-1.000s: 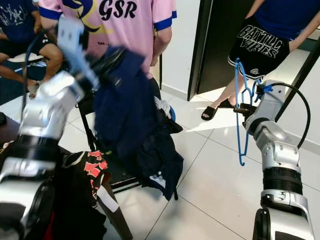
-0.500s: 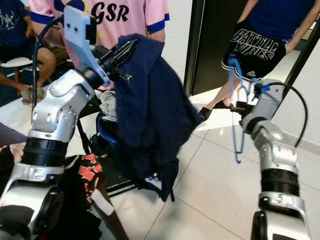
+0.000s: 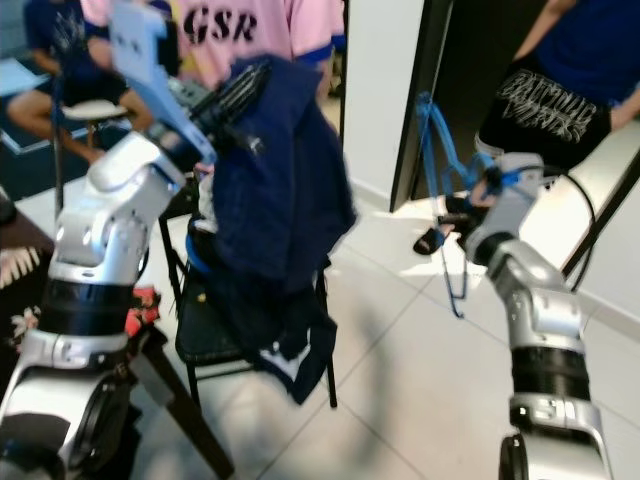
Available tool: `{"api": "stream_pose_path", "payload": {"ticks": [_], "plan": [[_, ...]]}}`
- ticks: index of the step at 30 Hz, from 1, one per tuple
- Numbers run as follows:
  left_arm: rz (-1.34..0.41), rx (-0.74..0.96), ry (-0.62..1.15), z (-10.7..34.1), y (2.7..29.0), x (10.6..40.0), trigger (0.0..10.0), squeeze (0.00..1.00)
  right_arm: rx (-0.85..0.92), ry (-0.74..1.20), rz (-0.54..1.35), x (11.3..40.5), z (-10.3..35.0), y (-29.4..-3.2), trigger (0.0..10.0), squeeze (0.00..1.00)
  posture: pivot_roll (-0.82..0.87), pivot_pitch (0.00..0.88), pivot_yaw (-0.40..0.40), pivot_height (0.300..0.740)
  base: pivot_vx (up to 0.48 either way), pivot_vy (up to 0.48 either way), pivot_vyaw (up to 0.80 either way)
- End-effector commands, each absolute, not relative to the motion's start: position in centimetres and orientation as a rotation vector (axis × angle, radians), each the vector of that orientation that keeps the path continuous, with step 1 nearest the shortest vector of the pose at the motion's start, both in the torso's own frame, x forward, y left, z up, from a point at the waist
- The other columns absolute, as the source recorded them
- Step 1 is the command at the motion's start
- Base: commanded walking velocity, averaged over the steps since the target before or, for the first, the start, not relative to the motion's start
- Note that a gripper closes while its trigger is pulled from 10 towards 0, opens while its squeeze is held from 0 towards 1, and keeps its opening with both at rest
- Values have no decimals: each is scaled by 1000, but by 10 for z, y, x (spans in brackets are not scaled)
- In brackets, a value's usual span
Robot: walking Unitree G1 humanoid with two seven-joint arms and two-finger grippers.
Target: Hang hanger
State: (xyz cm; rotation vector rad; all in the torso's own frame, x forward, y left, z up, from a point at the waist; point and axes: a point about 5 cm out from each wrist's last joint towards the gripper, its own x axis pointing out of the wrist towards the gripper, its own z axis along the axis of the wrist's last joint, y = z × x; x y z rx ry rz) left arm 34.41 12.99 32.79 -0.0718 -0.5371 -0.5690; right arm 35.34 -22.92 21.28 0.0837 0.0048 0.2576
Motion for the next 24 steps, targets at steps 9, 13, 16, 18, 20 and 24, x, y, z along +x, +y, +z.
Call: {"api": "stream_pose_path", "payload": {"ticks": [9, 13, 16, 18, 20, 24], "plan": [[-442, 0, -589, 336, 158, 334, 10000, 0, 63, -7, 335, 344, 212, -227, 10000, 0, -29, 0, -16, 740, 119, 0, 0], [-419, 17, -585, 336, 165, 333, 10000, 0, 28, -18, 351, 343, 213, -225, 10000, 0, -25, 0, -17, 740, 281, 0, 425], [-408, 45, -582, 336, 168, 330, 10000, 0, 58, -29, 386, 341, 214, -220, 10000, 0, -22, 0, -17, 740, 303, 0, 800], [-409, 52, -581, 337, 168, 330, 10000, 0, 63, -33, 392, 341, 215, -219, 10000, 0, -21, 0, -20, 740, 304, 0, 775], [-420, 67, -576, 336, 166, 330, 10000, 0, 64, -33, 389, 342, 216, -219, 10000, 0, -23, 0, -20, 740, 306, 0, 319], [-444, 93, -573, 336, 162, 331, 10000, 0, 64, -35, 383, 343, 218, -220, 10000, 0, -23, 0, -21, 740, 306, 0, 0]]}}
